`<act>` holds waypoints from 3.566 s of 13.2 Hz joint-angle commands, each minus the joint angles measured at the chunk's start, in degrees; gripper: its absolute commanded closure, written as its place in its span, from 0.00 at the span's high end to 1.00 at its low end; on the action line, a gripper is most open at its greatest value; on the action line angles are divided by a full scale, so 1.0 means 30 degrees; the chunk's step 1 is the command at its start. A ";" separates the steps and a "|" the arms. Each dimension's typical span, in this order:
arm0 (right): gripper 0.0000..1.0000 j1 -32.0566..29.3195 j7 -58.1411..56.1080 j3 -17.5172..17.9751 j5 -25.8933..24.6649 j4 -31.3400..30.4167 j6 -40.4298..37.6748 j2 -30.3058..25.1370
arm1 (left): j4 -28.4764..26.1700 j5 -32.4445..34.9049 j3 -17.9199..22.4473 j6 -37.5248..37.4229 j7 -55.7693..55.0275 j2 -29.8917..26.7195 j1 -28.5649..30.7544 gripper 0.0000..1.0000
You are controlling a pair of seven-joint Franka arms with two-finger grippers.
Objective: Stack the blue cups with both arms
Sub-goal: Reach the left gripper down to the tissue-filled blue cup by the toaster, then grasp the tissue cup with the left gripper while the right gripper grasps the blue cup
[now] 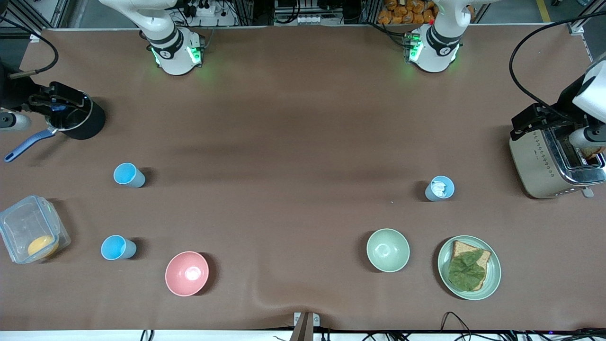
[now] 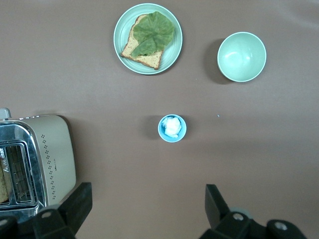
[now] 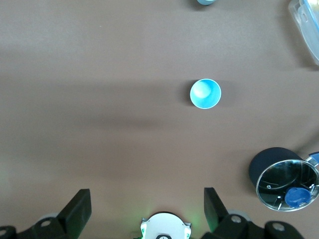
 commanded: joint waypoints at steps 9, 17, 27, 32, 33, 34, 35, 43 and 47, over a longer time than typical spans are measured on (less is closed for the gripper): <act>1.00 0.0034 -0.0330 -0.0629 -0.0571 -0.0230 0.0275 -0.0223 | -0.6675 -0.0400 -0.0188 0.5504 0.0769 -0.0334 0.0023 1.00; 1.00 -0.0958 -0.0330 -0.0629 -0.0571 -0.0288 -0.0778 -0.0019 | -1.4804 -0.0312 -0.0188 1.3627 0.0506 -0.0049 0.0023 1.00; 1.00 -0.2251 -0.2849 -0.0629 -0.0981 0.1764 -0.0986 0.2815 | -1.2941 -0.0283 -0.0158 1.5573 0.0624 0.4052 0.0844 0.97; 1.00 -0.1898 -0.2791 -0.0599 -0.2971 0.2875 -0.0664 1.0023 | -1.1648 -0.0312 -0.0070 1.5396 0.0623 0.5256 0.0903 0.86; 1.00 -0.2073 -0.2791 -0.0570 -0.2858 0.2934 -0.0228 1.0408 | -1.1531 -0.0312 -0.0070 1.5396 0.0594 0.5431 0.0902 0.83; 1.00 -0.1930 -0.2791 -0.0570 -0.2770 0.2906 0.0734 1.0528 | -1.1443 -0.0283 -0.0041 1.5396 0.0622 0.5723 0.0931 0.80; 1.00 -0.1784 -0.2791 -0.0541 -0.2682 0.2732 0.1932 1.0587 | -1.1297 -0.0312 -0.0041 1.5396 0.0594 0.6016 0.0961 0.76; 1.00 -0.3305 -0.5306 -0.0511 -0.1040 -0.3878 0.8324 0.8777 | -1.0564 -0.0458 -0.0216 1.5396 0.0388 0.6429 0.0464 0.00; 1.00 -0.3481 -0.5544 -0.0482 -0.0866 -0.5298 0.9737 0.8741 | -0.9455 -0.0547 -0.1007 1.4143 -0.2062 0.6050 -0.1406 0.00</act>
